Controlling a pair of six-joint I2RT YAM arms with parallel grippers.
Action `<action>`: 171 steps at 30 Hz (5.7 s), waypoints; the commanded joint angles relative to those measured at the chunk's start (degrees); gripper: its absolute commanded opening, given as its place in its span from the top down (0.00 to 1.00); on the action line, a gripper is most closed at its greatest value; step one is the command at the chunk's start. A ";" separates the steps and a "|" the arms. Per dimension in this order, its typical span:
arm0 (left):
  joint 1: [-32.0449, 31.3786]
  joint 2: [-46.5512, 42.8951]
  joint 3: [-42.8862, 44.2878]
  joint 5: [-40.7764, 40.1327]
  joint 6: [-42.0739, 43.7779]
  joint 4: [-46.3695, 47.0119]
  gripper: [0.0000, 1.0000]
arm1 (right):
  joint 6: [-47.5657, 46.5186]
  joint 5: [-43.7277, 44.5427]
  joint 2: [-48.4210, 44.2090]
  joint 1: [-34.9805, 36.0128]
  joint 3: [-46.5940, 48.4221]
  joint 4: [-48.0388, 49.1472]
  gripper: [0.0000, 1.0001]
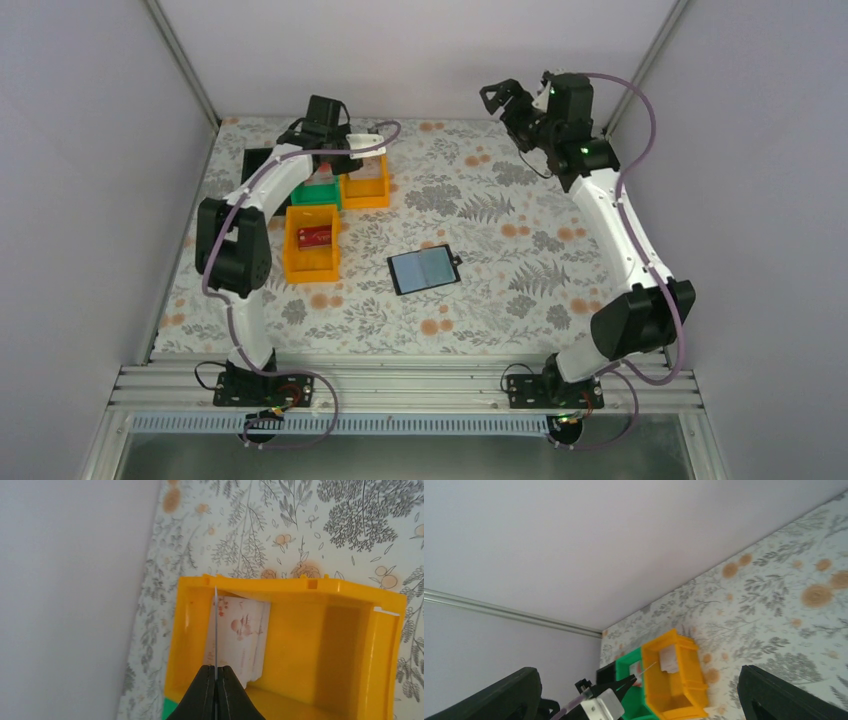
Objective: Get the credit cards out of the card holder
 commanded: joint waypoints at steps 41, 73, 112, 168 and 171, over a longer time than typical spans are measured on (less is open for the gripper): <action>-0.93 18.08 3.94 -9.45 5.35 12.57 0.85 | -3.37 -1.66 -2.51 -5.74 -6.25 -3.12 0.01; 0.00 15.47 13.99 -2.03 -0.68 4.39 0.00 | -14.04 -10.44 1.15 -6.62 -6.50 -7.36 0.04; -16.67 -12.80 -42.63 10.41 -14.99 6.46 0.35 | -29.62 -0.42 21.20 16.49 -17.03 -22.43 0.56; -10.70 -2.59 -32.88 19.62 -35.46 3.60 0.05 | -34.50 0.15 24.05 12.34 -22.07 -22.40 0.93; -10.39 -2.33 -32.04 21.26 -34.93 2.65 0.00 | -34.70 -0.86 22.58 12.36 -21.80 -21.99 0.96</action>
